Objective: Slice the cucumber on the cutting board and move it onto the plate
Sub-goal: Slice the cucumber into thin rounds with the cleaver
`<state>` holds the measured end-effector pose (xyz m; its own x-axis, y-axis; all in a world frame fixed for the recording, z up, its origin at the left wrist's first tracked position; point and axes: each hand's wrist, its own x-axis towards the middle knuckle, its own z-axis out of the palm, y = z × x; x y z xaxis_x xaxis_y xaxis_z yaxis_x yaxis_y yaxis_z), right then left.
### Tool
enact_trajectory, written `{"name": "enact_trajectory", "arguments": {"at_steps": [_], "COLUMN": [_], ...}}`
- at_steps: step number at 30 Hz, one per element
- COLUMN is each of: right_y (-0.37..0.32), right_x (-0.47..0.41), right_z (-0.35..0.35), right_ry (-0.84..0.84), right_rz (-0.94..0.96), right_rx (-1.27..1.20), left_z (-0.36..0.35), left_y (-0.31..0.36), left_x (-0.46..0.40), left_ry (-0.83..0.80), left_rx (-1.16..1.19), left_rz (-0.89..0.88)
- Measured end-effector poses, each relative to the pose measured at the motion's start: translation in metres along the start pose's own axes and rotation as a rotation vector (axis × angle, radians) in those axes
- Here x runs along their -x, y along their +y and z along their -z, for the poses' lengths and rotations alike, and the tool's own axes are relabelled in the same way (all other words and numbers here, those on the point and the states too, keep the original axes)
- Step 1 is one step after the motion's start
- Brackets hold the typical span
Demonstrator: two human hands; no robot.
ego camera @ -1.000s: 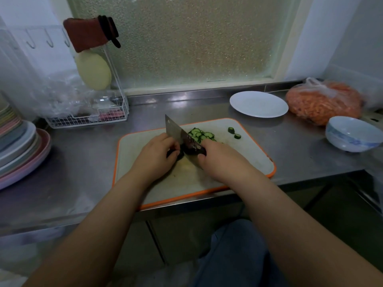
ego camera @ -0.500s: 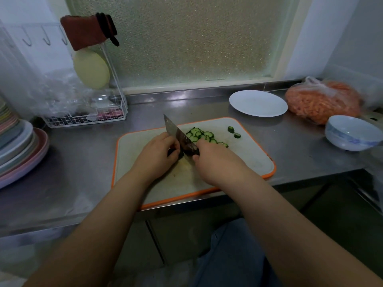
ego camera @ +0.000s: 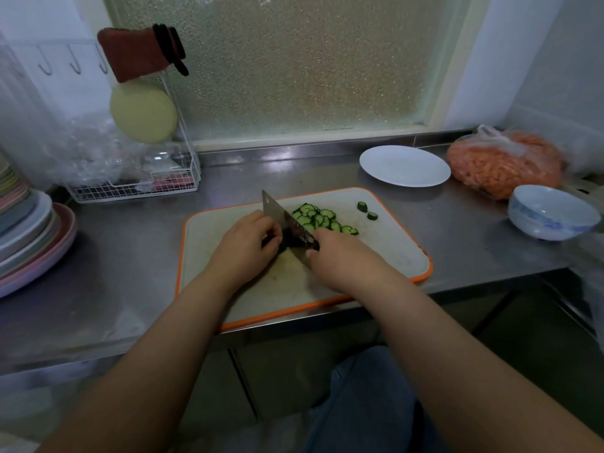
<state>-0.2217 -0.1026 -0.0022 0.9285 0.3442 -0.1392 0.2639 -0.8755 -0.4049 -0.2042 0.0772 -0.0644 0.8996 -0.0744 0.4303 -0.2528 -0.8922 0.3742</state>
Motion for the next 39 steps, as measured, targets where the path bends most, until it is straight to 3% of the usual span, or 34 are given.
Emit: {"name": "enact_trajectory", "arguments": {"at_steps": [8, 18, 24, 39], "right_y": [-0.006, -0.009, 0.001, -0.006], "right_x": [0.015, 0.0, -0.006, 0.014], "right_z": [0.012, -0.005, 0.002, 0.009], "right_ry": [0.039, -0.049, -0.083, 0.036], "right_rz": [0.056, -0.013, -0.042, 0.045], "right_rx": [-0.001, 0.054, -0.062, -0.001], "left_z": [0.002, 0.003, 0.003, 0.003], "left_y": [0.002, 0.003, 0.001, 0.001], "left_x": [0.0, 0.0, 0.003, 0.002], "left_ry": [0.001, -0.008, 0.026, 0.023], "left_rx": [0.031, 0.02, 0.001, 0.046], "left_rz": [0.001, -0.029, 0.02, 0.014]}}
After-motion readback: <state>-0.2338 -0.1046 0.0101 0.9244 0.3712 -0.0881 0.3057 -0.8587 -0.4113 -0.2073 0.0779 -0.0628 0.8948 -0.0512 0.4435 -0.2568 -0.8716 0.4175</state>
